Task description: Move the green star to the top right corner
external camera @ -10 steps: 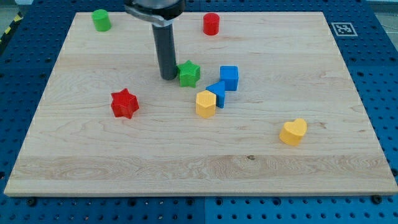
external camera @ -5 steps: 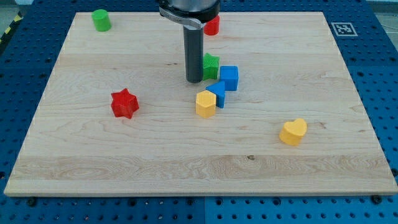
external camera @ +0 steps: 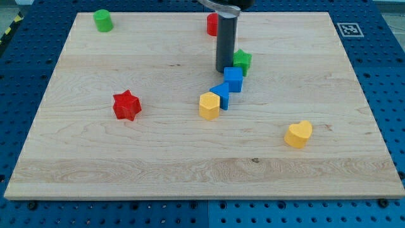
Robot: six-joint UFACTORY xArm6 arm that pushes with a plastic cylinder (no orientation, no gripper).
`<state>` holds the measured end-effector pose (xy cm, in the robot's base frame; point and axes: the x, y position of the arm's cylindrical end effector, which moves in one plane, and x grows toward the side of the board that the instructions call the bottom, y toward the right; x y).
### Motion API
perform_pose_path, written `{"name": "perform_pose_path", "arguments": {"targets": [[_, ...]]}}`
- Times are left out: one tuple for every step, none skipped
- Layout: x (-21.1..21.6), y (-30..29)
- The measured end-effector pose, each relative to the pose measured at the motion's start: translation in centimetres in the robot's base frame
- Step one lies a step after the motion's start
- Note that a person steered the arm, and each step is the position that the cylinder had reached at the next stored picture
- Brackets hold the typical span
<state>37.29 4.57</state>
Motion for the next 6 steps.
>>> {"name": "perform_pose_path", "arguments": {"targets": [[0.2,1.8],[0.7,3.5],[0.5,5.6],[0.5,7.7],[0.5,9.9],[0.1,11.0]]}}
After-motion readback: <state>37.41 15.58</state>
